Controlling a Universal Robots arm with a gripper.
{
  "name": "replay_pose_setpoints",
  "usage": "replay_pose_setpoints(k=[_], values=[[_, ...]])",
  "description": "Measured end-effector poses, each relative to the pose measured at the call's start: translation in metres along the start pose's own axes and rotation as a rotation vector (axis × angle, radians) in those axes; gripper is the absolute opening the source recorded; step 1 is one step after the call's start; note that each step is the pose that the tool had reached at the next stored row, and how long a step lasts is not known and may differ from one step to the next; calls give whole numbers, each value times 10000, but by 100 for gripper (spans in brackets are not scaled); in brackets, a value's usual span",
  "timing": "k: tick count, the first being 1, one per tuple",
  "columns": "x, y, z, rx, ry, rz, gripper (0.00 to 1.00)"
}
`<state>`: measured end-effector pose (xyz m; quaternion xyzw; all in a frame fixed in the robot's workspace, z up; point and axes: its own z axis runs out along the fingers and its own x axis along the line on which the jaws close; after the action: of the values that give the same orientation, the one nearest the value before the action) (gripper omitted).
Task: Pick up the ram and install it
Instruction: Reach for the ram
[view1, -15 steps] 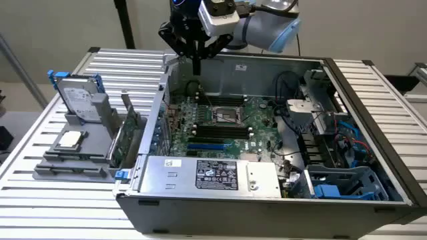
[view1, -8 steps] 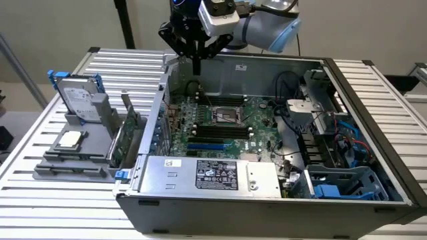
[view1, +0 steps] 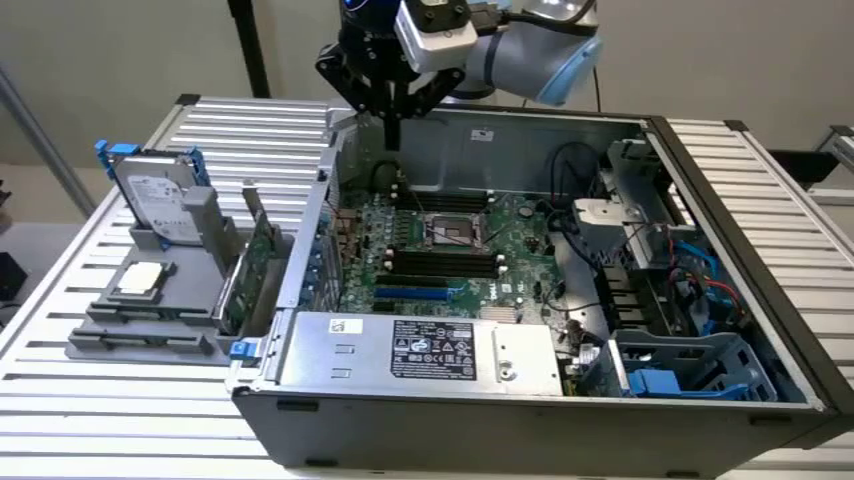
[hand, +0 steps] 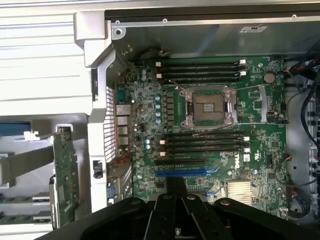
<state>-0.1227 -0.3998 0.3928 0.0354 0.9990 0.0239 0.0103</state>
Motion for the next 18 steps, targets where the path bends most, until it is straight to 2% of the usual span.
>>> replay_pose_setpoints(k=[5,11,18], values=[[166,-86,-6,-4,-2,0,0],[432,-196,-16,-5,-2,0,0],[744,-275,-26,-5,-2,-2,0]])
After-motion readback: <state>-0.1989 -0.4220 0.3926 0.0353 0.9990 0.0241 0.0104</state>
